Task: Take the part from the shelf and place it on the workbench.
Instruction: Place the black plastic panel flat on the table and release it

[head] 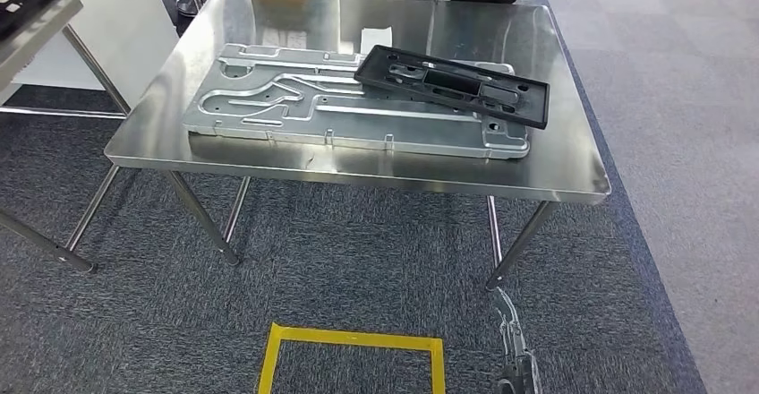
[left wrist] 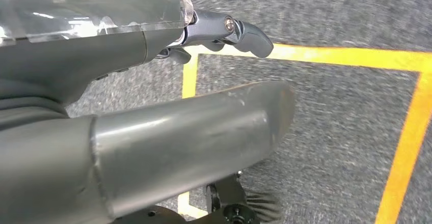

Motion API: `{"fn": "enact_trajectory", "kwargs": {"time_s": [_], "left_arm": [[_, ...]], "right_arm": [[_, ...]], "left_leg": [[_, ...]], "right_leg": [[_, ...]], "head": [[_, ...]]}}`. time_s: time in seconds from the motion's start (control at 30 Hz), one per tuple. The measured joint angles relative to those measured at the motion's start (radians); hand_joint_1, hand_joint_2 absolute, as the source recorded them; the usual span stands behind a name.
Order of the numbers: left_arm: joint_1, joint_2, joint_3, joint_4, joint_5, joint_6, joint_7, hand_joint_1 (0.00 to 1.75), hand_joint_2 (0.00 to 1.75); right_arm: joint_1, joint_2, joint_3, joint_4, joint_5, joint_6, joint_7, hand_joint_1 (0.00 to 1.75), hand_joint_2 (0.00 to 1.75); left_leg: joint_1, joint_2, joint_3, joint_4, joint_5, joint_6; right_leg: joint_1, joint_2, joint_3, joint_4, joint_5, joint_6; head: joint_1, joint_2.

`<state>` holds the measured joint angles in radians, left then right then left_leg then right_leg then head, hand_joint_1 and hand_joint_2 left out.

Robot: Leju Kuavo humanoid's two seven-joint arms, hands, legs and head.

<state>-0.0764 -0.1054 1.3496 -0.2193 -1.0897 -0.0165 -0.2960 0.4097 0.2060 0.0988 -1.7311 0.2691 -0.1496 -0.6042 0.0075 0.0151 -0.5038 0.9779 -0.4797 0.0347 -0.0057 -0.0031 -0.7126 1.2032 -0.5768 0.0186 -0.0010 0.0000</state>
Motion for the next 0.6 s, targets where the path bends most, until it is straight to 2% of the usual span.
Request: {"fn": "enact_trajectory", "kwargs": {"time_s": [0.03,0.07,0.1,0.13,0.17,0.2,0.23,0.27,0.3,0.33,0.37,0.4,0.43,0.47,0.5,0.53,0.57,0.6], "left_arm": [[0.000,-0.004,0.009,0.000,0.005,0.003,-0.001,0.00,0.00],[-0.001,-0.008,0.018,0.000,0.010,0.006,-0.001,0.00,0.00],[-0.001,-0.012,0.025,0.000,0.014,0.009,-0.002,0.00,0.00],[-0.001,-0.016,0.031,0.000,0.017,0.011,-0.002,0.00,0.00],[-0.001,-0.020,0.037,0.000,0.019,0.013,-0.003,0.00,0.00],[-0.001,-0.025,0.041,0.000,0.021,0.015,-0.004,0.00,0.00],[0.000,-0.029,0.045,-0.001,0.021,0.016,-0.005,0.00,0.00],[-0.001,-0.032,0.049,-0.001,0.021,0.017,-0.006,0.00,0.00],[-0.002,-0.033,0.051,-0.001,0.022,0.017,-0.008,0.00,0.00],[-0.002,-0.033,0.054,-0.001,0.022,0.018,-0.009,0.00,0.00],[-0.002,-0.033,0.056,-0.001,0.022,0.019,-0.010,0.00,0.00],[0.001,-0.034,0.058,-0.001,0.022,0.020,-0.010,0.00,0.00],[0.004,-0.035,0.061,-0.001,0.022,0.021,-0.011,0.00,0.00],[0.008,-0.036,0.063,-0.001,0.022,0.022,-0.011,0.00,0.00],[0.010,-0.037,0.066,-0.001,0.022,0.023,-0.011,0.00,0.00],[0.011,-0.037,0.069,-0.001,0.023,0.025,-0.011,0.00,0.00],[0.011,-0.036,0.071,-0.002,0.025,0.026,-0.009,0.00,0.00],[0.011,-0.033,0.073,-0.002,0.030,0.028,-0.007,0.00,0.00]], "right_arm": [[0.003,0.022,-0.079,0.032,-0.037,0.097,-0.025,0.00,0.00],[0.002,0.040,-0.163,0.076,-0.069,0.174,-0.046,0.00,0.00],[-0.002,0.054,-0.246,0.125,-0.088,0.226,-0.061,0.00,0.00],[-0.008,0.064,-0.325,0.174,-0.095,0.257,-0.072,0.00,0.00],[-0.016,0.072,-0.394,0.219,-0.092,0.272,-0.079,0.00,0.00],[-0.026,0.078,-0.450,0.258,-0.085,0.277,-0.083,0.00,0.00],[-0.040,0.085,-0.498,0.294,-0.076,0.279,-0.086,0.00,0.00],[-0.055,0.093,-0.542,0.332,-0.069,0.279,-0.087,0.00,0.00],[-0.070,0.100,-0.582,0.368,-0.063,0.278,-0.088,0.00,0.00],[-0.083,0.107,-0.622,0.406,-0.056,0.277,-0.088,0.00,0.00],[-0.095,0.114,-0.659,0.443,-0.045,0.274,-0.088,0.00,0.00],[-0.106,0.120,-0.694,0.477,-0.030,0.270,-0.086,0.00,0.00],[-0.120,0.124,-0.731,0.513,-0.011,0.266,-0.082,0.00,0.00],[-0.138,0.127,-0.773,0.555,0.015,0.261,-0.077,0.00,0.00],[-0.159,0.128,-0.819,0.598,0.042,0.255,-0.072,0.00,0.00],[-0.183,0.128,-0.872,0.648,0.073,0.249,-0.070,0.00,0.00],[-0.209,0.128,-0.926,0.699,0.102,0.244,-0.069,0.00,0.00],[-0.232,0.126,-0.978,0.748,0.128,0.240,-0.069,0.00,0.00]], "left_leg": [[-0.001,0.003,-0.020,0.001,0.016,0.001],[-0.003,0.005,-0.041,0.003,0.031,0.002],[-0.005,0.006,-0.062,0.006,0.046,0.002],[-0.007,0.004,-0.084,0.009,0.061,0.001],[-0.009,0.003,-0.102,0.012,0.075,0.000],[-0.013,0.001,-0.116,0.015,0.087,-0.003],[-0.015,0.002,-0.126,0.018,0.099,-0.007],[-0.016,0.003,-0.132,0.019,0.113,-0.011],[-0.017,0.005,-0.138,0.019,0.127,-0.014],[-0.016,0.006,-0.145,0.018,0.142,-0.019],[-0.014,0.004,-0.152,0.021,0.142,-0.023],[-0.012,0.001,-0.161,0.034,0.121,-0.029],[-0.010,-0.003,-0.171,0.064,0.076,-0.034],[-0.008,-0.006,-0.182,0.115,0.013,-0.039],[-0.006,-0.007,-0.191,0.177,-0.047,-0.042],[-0.005,-0.007,-0.196,0.243,-0.087,-0.044],[-0.005,-0.007,-0.194,0.296,-0.097,-0.044],[-0.006,-0.007,-0.179,0.324,-0.078,-0.043]], "right_leg": [[0.000,0.000,-0.001,0.056,-0.021,0.002],[-0.001,0.000,0.008,0.094,-0.011,0.002],[-0.001,0.000,0.029,0.105,0.020,0.000],[0.001,0.000,0.065,0.087,0.056,-0.006],[0.003,0.000,0.118,0.036,0.072,-0.015],[0.008,0.000,0.191,-0.045,0.068,-0.024],[0.012,0.000,0.262,-0.138,0.043,-0.032],[0.016,0.001,0.314,-0.213,0.020,-0.036],[0.019,0.002,0.343,-0.261,0.007,-0.036],[0.019,0.002,0.341,-0.279,0.005,-0.038],[0.019,-0.001,0.327,-0.275,0.016,-0.041],[0.018,-0.004,0.313,-0.273,0.027,-0.048],[0.016,-0.007,0.296,-0.270,0.042,-0.056],[0.016,-0.009,0.277,-0.266,0.056,-0.061],[0.016,-0.008,0.257,-0.262,0.069,-0.065],[0.017,-0.008,0.234,-0.256,0.084,-0.065],[0.018,-0.008,0.209,-0.248,0.097,-0.065],[0.019,-0.009,0.182,-0.237,0.109,-0.064]], "head": [[0.000,0.000],[0.000,0.000],[0.001,0.000],[0.001,0.000],[0.001,0.000],[0.001,0.000],[0.000,0.000],[-0.001,0.000],[-0.002,0.000],[-0.003,0.000],[-0.004,0.000],[-0.003,0.000],[-0.004,0.000],[-0.006,0.000],[-0.009,0.000],[-0.011,0.000],[-0.012,0.000],[-0.013,0.000]]}}
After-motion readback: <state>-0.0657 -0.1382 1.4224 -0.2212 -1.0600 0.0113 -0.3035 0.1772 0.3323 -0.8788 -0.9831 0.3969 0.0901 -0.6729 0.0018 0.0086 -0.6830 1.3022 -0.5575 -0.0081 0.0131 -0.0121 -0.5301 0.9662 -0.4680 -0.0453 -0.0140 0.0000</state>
